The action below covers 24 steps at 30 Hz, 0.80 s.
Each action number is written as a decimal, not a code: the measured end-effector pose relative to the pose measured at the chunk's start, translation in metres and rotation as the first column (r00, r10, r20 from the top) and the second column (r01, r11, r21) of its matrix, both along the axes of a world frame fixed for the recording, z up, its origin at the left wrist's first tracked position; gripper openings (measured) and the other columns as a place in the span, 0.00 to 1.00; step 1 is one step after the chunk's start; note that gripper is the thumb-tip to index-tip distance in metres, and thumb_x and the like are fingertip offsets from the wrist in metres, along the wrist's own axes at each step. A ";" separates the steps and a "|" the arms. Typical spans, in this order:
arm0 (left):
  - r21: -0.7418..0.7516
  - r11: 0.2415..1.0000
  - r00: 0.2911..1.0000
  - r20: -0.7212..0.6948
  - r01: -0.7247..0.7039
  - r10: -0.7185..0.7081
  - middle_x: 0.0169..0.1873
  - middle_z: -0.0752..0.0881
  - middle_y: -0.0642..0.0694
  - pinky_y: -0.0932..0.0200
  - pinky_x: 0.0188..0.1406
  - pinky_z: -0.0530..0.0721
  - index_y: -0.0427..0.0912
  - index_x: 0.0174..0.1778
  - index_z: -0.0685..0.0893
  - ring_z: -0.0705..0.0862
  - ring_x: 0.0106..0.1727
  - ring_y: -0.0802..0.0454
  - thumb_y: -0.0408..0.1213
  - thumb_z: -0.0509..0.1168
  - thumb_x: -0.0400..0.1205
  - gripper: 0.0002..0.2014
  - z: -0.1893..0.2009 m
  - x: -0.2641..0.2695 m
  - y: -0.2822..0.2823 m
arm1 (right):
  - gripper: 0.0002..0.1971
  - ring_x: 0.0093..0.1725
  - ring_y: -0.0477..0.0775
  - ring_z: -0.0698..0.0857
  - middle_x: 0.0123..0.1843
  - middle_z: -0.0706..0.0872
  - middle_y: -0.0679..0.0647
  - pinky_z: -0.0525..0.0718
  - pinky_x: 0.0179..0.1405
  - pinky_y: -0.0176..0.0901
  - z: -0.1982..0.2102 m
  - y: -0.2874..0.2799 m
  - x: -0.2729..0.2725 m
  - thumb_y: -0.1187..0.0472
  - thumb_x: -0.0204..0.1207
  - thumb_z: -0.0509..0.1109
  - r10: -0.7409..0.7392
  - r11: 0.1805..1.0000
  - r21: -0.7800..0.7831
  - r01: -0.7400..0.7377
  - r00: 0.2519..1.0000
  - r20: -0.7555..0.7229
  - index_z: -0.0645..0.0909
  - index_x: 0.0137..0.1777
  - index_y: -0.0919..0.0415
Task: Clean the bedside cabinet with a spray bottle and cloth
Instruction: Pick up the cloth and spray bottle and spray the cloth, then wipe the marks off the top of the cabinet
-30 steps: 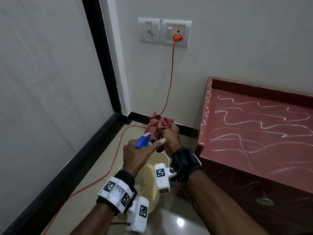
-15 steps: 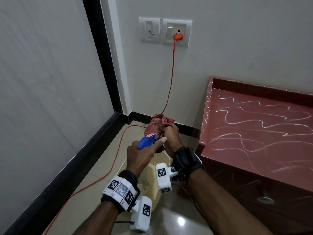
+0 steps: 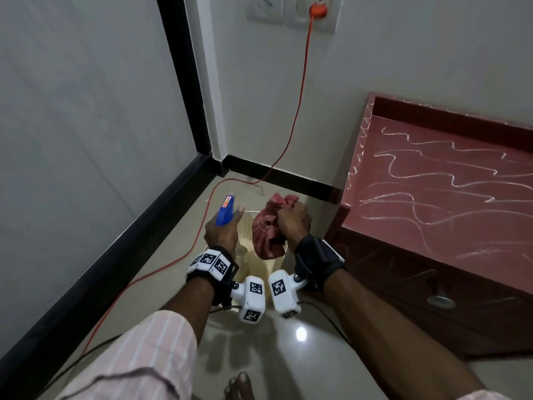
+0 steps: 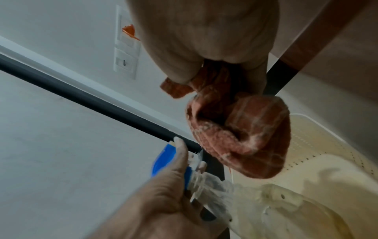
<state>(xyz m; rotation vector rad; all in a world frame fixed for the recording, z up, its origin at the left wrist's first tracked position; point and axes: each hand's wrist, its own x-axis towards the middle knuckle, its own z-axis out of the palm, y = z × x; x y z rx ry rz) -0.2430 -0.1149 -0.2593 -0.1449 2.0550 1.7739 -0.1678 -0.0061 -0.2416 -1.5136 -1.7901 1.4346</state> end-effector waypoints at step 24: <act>-0.182 0.891 0.862 0.392 0.416 -0.322 0.44 0.78 0.40 0.50 0.51 0.74 0.37 0.49 0.83 0.76 0.45 0.42 0.47 0.71 0.79 0.15 -0.031 0.032 -0.019 | 0.23 0.65 0.57 0.71 0.60 0.79 0.49 0.75 0.58 0.59 0.123 -0.015 0.108 0.36 0.79 0.61 -0.004 0.494 0.791 -0.362 0.908 0.418 0.84 0.45 0.55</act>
